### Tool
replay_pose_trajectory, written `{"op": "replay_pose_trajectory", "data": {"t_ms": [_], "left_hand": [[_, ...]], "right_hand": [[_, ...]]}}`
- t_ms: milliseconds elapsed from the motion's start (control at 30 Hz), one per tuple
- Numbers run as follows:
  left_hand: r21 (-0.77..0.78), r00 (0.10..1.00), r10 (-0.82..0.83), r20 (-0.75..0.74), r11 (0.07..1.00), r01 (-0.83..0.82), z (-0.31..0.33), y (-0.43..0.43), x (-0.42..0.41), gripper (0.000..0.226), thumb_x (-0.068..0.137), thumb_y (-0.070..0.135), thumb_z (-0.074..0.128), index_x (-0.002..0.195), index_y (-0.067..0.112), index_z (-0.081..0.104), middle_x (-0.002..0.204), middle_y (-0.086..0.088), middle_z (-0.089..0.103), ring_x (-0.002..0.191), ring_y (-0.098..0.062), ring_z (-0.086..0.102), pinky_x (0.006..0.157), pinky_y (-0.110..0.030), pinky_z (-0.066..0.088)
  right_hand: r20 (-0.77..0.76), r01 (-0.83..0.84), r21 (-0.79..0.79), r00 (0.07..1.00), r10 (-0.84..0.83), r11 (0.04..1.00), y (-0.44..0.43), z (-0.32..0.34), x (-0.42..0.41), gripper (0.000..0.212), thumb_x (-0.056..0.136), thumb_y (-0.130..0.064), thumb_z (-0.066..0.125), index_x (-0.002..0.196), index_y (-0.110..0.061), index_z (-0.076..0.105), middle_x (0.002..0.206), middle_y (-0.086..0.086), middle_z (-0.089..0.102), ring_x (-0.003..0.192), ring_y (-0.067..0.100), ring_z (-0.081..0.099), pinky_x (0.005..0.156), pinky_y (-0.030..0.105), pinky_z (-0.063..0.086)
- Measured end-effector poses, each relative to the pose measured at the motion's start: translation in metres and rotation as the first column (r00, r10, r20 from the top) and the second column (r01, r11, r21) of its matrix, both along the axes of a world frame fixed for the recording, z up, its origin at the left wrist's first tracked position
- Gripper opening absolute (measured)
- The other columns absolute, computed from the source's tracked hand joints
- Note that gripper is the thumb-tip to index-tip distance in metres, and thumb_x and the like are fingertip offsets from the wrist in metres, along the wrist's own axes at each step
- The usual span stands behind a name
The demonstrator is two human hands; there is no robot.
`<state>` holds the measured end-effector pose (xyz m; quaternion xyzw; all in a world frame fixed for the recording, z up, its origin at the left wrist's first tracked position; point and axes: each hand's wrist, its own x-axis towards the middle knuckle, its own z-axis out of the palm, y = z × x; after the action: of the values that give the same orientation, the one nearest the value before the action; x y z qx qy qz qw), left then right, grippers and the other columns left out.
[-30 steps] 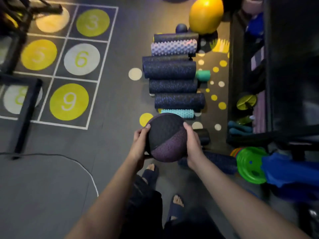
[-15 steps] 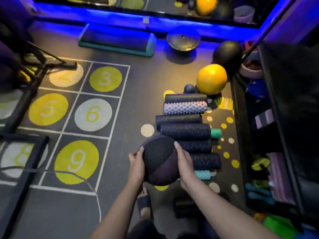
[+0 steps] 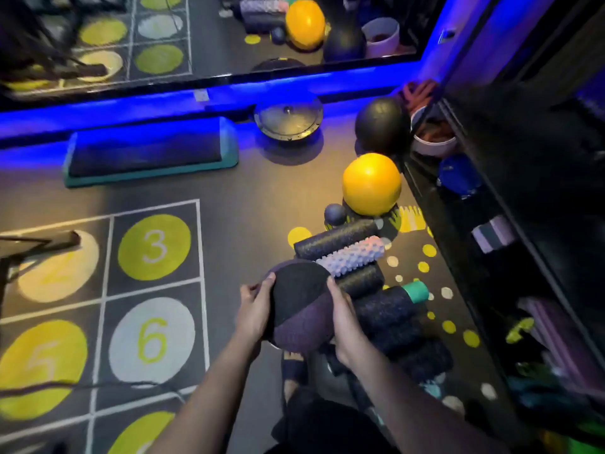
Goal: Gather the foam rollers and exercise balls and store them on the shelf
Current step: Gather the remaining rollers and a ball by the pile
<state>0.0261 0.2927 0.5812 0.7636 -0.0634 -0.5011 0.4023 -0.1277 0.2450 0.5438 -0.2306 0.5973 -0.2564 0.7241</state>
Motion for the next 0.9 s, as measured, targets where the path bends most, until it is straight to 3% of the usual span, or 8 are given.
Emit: {"op": "replay_pose_trajectory", "data": {"t_ms": [167, 267, 367, 467, 567, 667, 767, 900], "left_hand": [[0.024, 0.996, -0.064, -0.065, 0.998, 0.065, -0.004, -0.100, 0.093, 0.057, 0.086, 0.070, 0.058, 0.114, 0.022, 0.045, 0.110, -0.005, 0.064, 0.102, -0.029, 0.066, 0.094, -0.050, 0.055], [0.021, 0.988, -0.134, -0.081, 0.991, 0.136, -0.008, -0.165, 0.154, 0.057, 0.090, 0.067, 0.058, 0.117, 0.019, 0.045, 0.110, -0.004, 0.063, 0.103, -0.028, 0.064, 0.096, -0.050, 0.053], [0.011, 0.975, -0.218, -0.049, 0.976, 0.219, -0.024, -0.238, 0.214, 0.051, 0.095, 0.057, 0.057, 0.119, 0.013, 0.048, 0.119, -0.012, 0.060, 0.109, -0.028, 0.058, 0.099, -0.043, 0.049], [-0.029, 0.926, -0.373, -0.050, 0.928, 0.372, -0.044, -0.306, 0.270, 0.059, 0.093, 0.063, 0.056, 0.119, 0.010, 0.057, 0.120, -0.012, 0.064, 0.106, -0.025, 0.060, 0.088, -0.035, 0.047], [0.003, 0.865, -0.496, -0.071, 0.868, 0.497, -0.052, -0.357, 0.323, 0.080, 0.076, 0.077, 0.065, 0.120, 0.011, 0.062, 0.117, -0.012, 0.068, 0.110, -0.025, 0.064, 0.099, -0.041, 0.052], [0.021, 0.839, -0.544, -0.027, 0.839, 0.544, -0.041, -0.393, 0.350, 0.057, 0.089, 0.061, 0.064, 0.123, 0.017, 0.055, 0.113, -0.004, 0.061, 0.104, -0.019, 0.056, 0.091, -0.030, 0.043], [0.034, 0.785, -0.620, 0.005, 0.784, 0.619, -0.044, -0.437, 0.370, 0.058, 0.093, 0.059, 0.060, 0.131, 0.016, 0.051, 0.117, -0.004, 0.059, 0.106, -0.019, 0.055, 0.093, -0.029, 0.040], [0.054, 0.732, -0.681, 0.022, 0.732, 0.679, -0.067, -0.490, 0.382, 0.057, 0.086, 0.062, 0.068, 0.119, 0.019, 0.052, 0.118, -0.004, 0.064, 0.111, -0.023, 0.061, 0.104, -0.039, 0.047]], "right_hand": [[-0.066, 0.035, -0.064, 0.997, -0.039, 0.997, -0.095, -0.005, 0.087, 0.073, 0.081, -0.071, 0.066, 0.138, -0.026, 0.057, 0.131, -0.007, 0.065, 0.111, 0.012, 0.064, 0.092, 0.033, 0.053], [-0.123, 0.069, -0.067, 0.990, -0.076, 0.995, -0.152, -0.021, 0.142, 0.101, 0.059, -0.088, 0.069, 0.135, -0.022, 0.061, 0.131, -0.003, 0.067, 0.120, 0.018, 0.062, 0.107, 0.046, 0.048], [-0.136, 0.126, 0.003, 0.983, -0.124, 0.992, -0.208, -0.066, 0.186, 0.110, 0.053, -0.091, 0.071, 0.139, -0.023, 0.057, 0.134, 0.001, 0.065, 0.119, 0.024, 0.064, 0.106, 0.050, 0.049], [-0.157, 0.259, 0.044, 0.956, -0.249, 0.965, -0.246, -0.071, 0.240, 0.095, 0.058, -0.087, 0.073, 0.135, -0.032, 0.059, 0.131, -0.003, 0.068, 0.116, 0.023, 0.067, 0.104, 0.051, 0.052], [-0.161, 0.369, 0.026, 0.919, -0.360, 0.929, -0.280, -0.034, 0.305, 0.083, 0.063, -0.077, 0.074, 0.130, -0.030, 0.064, 0.120, -0.005, 0.074, 0.109, 0.019, 0.072, 0.100, 0.049, 0.055], [-0.171, 0.460, 0.070, 0.880, -0.443, 0.885, -0.302, -0.018, 0.348, 0.077, 0.068, -0.076, 0.072, 0.128, -0.029, 0.062, 0.118, -0.005, 0.073, 0.106, 0.020, 0.072, 0.098, 0.050, 0.056], [-0.251, 0.532, 0.060, 0.827, -0.503, 0.845, -0.331, -0.030, 0.376, 0.083, 0.058, -0.089, 0.069, 0.125, -0.040, 0.062, 0.125, -0.011, 0.070, 0.113, 0.018, 0.068, 0.102, 0.052, 0.053], [-0.217, 0.613, 0.042, 0.776, -0.592, 0.789, -0.372, -0.036, 0.392, 0.050, 0.077, -0.069, 0.071, 0.117, -0.039, 0.067, 0.116, -0.014, 0.073, 0.112, 0.016, 0.068, 0.102, 0.053, 0.053]]}}
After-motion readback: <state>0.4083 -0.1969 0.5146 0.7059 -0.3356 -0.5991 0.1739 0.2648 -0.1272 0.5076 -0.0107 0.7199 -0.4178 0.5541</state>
